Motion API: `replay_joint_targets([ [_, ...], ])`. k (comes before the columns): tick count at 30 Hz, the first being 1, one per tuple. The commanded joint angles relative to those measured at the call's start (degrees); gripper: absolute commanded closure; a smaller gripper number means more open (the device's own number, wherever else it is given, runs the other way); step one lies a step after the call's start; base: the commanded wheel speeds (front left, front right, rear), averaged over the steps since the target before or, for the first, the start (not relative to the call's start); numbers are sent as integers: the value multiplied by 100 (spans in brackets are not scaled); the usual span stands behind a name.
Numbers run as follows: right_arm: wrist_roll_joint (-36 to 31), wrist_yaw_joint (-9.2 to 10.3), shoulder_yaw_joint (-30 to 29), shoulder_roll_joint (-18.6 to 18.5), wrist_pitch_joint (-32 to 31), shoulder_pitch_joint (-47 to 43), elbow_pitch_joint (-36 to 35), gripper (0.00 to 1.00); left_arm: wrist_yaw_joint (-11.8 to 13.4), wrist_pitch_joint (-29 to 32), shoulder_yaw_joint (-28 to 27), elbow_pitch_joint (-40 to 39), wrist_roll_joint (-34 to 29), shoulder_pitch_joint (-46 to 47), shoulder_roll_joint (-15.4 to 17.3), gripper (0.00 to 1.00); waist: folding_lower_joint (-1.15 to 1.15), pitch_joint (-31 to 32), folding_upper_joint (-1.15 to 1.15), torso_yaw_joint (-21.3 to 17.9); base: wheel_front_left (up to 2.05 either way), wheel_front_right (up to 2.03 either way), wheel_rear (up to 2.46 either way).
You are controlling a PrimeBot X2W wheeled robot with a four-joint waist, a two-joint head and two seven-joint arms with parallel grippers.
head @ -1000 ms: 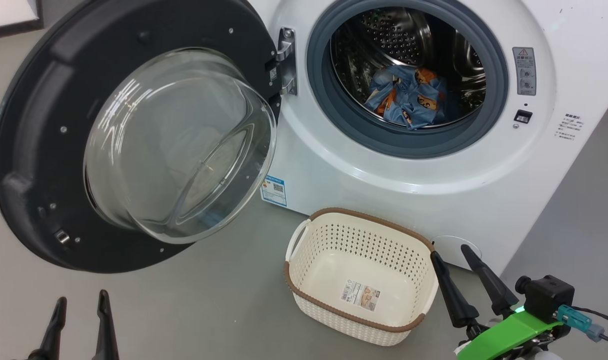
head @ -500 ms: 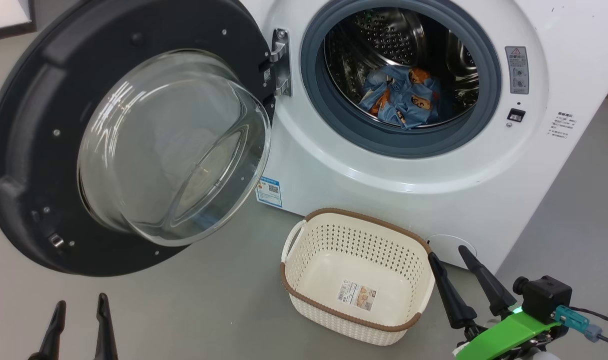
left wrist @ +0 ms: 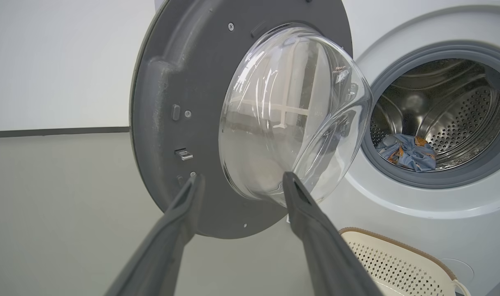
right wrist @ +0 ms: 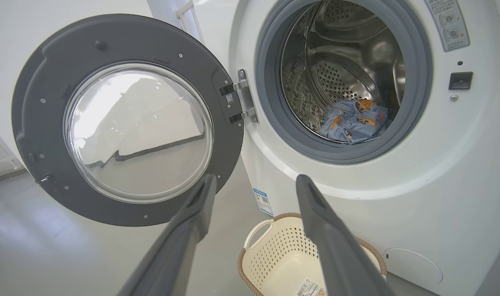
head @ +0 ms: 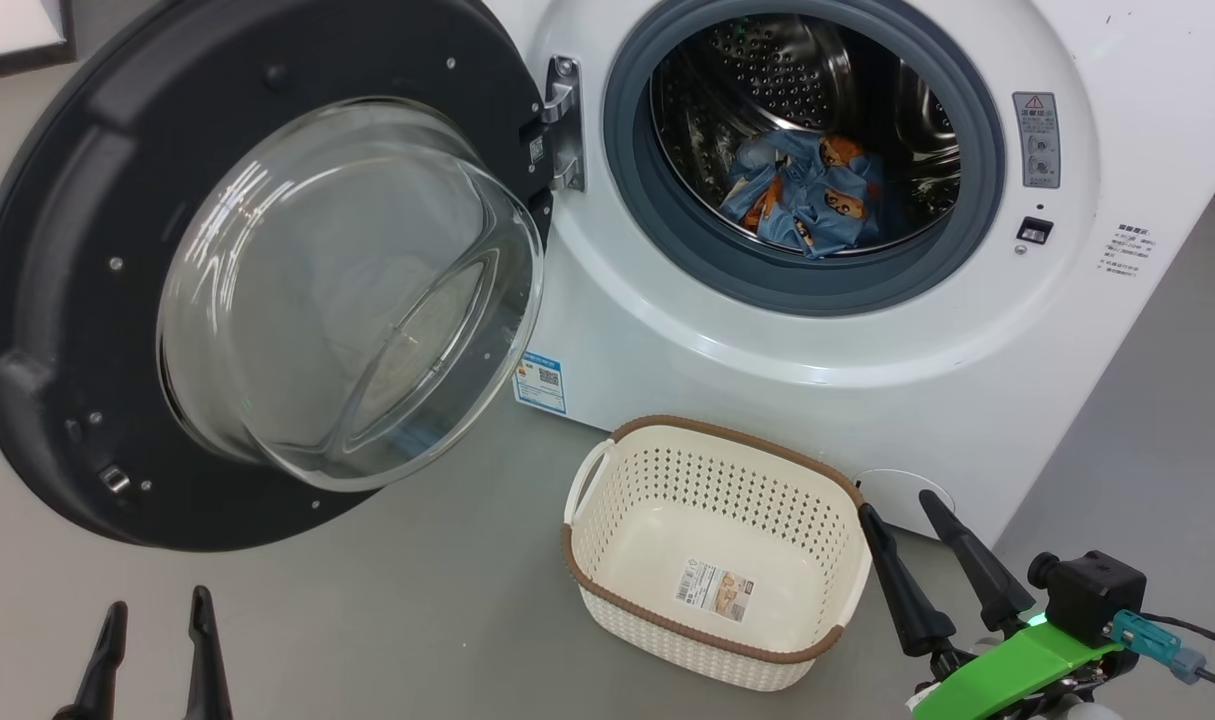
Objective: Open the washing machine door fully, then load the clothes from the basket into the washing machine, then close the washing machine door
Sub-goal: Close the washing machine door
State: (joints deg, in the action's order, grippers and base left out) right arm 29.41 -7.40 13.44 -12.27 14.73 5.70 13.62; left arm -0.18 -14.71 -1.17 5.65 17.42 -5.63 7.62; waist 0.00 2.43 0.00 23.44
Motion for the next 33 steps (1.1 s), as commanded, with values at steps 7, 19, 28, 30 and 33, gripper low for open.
replay_joint_targets([
  [7,68,-9,76,-32,27,97,-113,0,48,-27,-212,-165,51,191,151,0,0,3,0,-26,0,0,0],
  [19,65,-9,51,-8,27,75,-138,0,38,-28,-251,-201,85,203,197,64,0,10,0,-57,0,0,0],
  [28,56,-9,35,20,27,67,-143,0,-85,165,-422,-644,190,476,589,100,0,-8,0,-60,0,0,0],
  [30,53,-9,28,24,27,65,-145,0,-171,284,-524,-872,367,618,694,100,0,-6,0,-67,0,0,0],
  [33,56,-9,23,26,27,61,-145,0,-327,594,-712,-1173,692,834,957,100,0,-10,0,-87,0,0,0],
])
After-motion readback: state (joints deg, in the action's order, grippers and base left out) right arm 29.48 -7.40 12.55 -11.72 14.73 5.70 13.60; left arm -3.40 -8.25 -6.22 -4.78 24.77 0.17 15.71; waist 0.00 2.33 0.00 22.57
